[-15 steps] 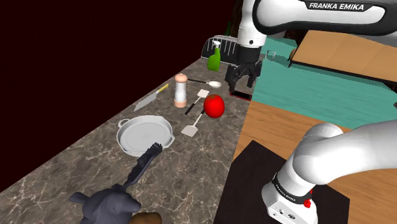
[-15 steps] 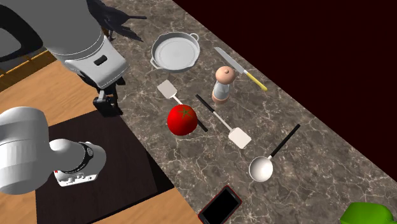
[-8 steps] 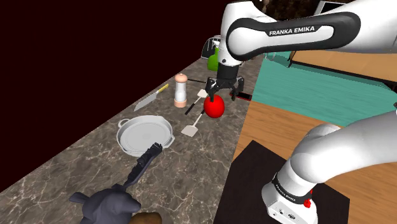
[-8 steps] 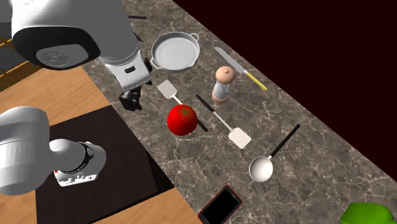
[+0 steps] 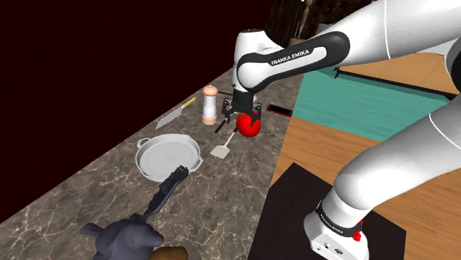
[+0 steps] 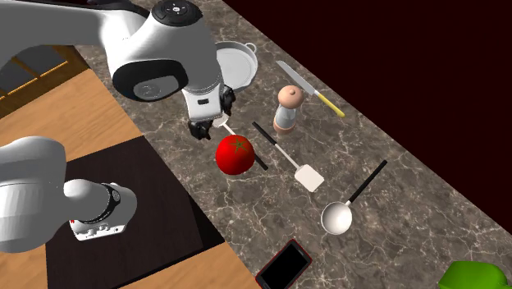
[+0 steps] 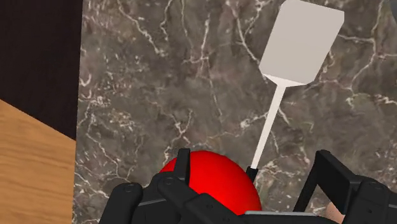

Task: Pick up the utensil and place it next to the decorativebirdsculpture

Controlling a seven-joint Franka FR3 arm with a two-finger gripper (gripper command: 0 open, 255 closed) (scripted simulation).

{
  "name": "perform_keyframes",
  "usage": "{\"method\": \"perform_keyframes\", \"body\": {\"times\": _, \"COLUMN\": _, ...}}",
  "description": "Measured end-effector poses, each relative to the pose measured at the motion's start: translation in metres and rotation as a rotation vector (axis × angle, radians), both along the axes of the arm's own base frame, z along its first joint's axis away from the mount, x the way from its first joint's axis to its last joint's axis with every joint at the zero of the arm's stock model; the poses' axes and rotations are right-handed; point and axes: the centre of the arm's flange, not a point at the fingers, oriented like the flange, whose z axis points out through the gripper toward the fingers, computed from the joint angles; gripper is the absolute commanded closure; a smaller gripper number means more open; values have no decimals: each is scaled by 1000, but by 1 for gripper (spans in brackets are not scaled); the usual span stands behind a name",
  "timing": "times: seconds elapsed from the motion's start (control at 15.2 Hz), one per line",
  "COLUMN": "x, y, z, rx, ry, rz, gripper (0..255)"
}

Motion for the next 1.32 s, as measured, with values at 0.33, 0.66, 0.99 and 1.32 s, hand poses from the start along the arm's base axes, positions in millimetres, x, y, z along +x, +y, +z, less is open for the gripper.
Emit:
{"method": "perform_keyframes", "body": {"times": 0.33, "x": 38, "y": -6, "z": -47, "rx": -11, "ry": -27, "rz": -212, "gripper": 0}}
{"method": "perform_keyframes", "body": {"times": 0.66, "x": 42, "y": -8, "z": -75, "rx": -12, "ry": -31, "rz": -238, "gripper": 0}}
{"method": "perform_keyframes", "body": {"times": 0.99, "x": 42, "y": -9, "z": -89, "rx": -12, "ry": -32, "rz": -239, "gripper": 0}}
{"method": "perform_keyframes", "body": {"times": 1.32, "x": 42, "y": -9, "z": -89, "rx": -12, "ry": -32, "rz": -239, "gripper": 255}}
